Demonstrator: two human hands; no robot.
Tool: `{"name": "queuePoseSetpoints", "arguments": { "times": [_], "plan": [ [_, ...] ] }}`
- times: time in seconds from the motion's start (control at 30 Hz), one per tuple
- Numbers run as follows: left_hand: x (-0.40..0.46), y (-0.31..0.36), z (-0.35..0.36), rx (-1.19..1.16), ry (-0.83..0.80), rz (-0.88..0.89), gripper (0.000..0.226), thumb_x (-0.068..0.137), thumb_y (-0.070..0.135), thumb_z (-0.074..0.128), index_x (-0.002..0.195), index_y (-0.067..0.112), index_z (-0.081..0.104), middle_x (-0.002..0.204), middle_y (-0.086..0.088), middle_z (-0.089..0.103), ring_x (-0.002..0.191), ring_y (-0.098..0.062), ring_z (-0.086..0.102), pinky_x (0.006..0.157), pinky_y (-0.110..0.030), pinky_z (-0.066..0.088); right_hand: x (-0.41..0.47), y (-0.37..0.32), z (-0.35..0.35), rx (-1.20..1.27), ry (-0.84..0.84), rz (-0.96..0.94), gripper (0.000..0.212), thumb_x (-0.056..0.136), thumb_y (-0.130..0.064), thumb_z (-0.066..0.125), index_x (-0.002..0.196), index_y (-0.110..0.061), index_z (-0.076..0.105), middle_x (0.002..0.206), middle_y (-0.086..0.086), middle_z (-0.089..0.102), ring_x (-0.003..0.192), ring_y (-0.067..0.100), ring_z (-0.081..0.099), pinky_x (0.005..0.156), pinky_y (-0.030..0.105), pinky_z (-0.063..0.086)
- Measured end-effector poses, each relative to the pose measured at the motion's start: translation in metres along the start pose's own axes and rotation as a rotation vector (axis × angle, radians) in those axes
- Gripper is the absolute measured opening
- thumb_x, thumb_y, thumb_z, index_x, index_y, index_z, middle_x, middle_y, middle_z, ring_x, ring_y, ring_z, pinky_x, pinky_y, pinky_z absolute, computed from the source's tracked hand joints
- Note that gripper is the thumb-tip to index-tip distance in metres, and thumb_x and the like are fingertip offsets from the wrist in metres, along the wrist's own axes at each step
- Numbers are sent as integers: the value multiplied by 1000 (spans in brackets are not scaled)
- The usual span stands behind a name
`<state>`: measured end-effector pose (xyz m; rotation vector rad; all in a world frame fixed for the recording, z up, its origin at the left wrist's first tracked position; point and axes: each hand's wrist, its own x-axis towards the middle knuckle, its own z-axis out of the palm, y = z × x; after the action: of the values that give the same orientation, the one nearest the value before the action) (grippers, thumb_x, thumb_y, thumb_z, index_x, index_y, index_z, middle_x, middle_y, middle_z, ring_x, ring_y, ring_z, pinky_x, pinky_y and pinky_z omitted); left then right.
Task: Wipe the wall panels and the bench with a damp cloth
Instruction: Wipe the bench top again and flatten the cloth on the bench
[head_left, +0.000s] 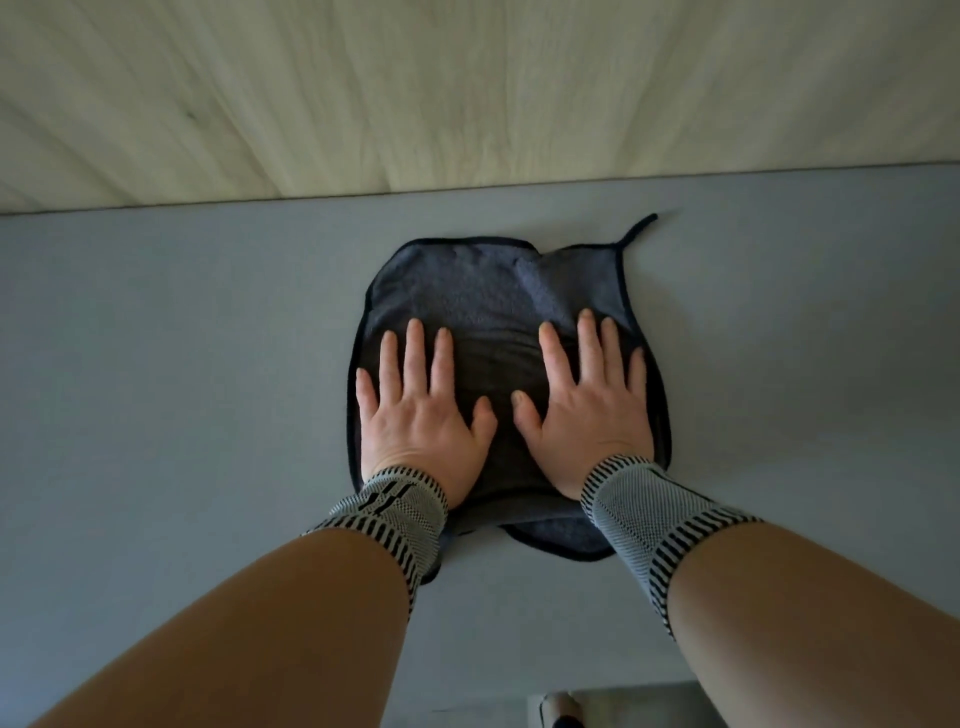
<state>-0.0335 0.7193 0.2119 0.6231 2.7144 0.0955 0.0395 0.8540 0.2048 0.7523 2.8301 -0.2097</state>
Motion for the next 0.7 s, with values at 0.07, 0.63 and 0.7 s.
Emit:
{"name": "queuePoseSetpoints", "arguments": {
  "times": [0.07, 0.63, 0.7],
  "plan": [
    [-21, -10, 5, 15, -7, 32, 78, 95, 60, 23, 156, 25, -12, 163, 0, -22, 150, -23, -21, 121, -48, -9, -24, -8, 6, 7, -10, 33, 84, 80, -64, 6, 155, -26, 6, 163, 12, -1, 149, 31, -1, 118, 52, 2],
    [-156, -176, 24, 89, -33, 62, 85, 80, 66, 3, 155, 29, -14, 163, 3, -22, 150, -23, -20, 121, -47, -8, -168, -162, 53, 27, -21, 31, 75, 84, -61, 28, 148, -22, 36, 154, 24, 28, 140, 42, 28, 110, 60, 23],
    [-151, -186, 21, 91, -39, 36, 86, 80, 67, 2, 155, 29, -17, 162, 2, -24, 150, -24, -20, 121, -48, -8, -162, -173, 54, 26, -39, 12, 76, 84, -63, 24, 152, -27, 27, 158, 23, 19, 143, 41, 20, 112, 60, 17]
  ]
}}
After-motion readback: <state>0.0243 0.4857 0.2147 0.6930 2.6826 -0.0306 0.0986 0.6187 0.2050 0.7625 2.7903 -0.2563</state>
